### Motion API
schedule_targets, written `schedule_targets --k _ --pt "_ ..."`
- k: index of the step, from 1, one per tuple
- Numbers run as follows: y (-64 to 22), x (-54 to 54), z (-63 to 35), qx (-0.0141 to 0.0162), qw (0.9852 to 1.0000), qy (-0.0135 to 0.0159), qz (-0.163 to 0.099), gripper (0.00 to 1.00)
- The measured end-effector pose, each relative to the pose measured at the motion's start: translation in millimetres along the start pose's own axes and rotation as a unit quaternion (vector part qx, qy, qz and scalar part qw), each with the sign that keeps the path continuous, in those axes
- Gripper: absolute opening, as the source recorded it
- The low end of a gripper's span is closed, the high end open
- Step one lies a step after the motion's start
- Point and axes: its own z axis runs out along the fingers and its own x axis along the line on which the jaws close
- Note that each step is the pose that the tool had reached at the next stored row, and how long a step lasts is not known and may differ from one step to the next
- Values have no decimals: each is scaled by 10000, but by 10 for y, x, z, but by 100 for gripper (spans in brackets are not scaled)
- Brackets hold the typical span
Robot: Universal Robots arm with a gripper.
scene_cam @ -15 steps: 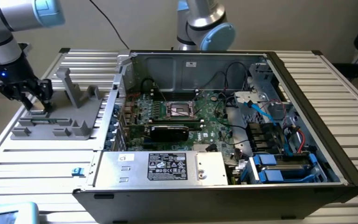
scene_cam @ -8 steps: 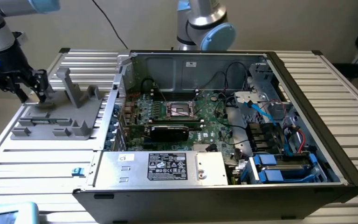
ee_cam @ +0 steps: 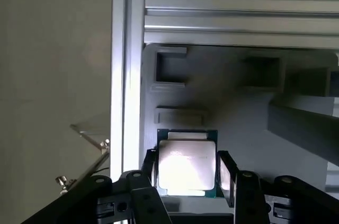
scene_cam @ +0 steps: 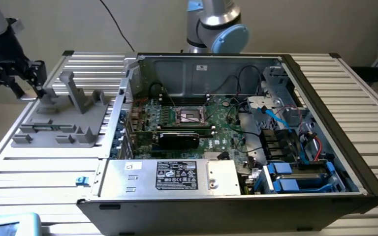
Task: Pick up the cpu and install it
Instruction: 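Pick up the cpu and move it towards the insertion slot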
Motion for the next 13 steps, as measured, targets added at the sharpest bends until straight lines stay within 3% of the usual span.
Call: schedule_targets --k 6,13 --pt "4 -48 -272 5 10000 1 0 56" --pt "7 -174 -592 9 10000 10 0 56"
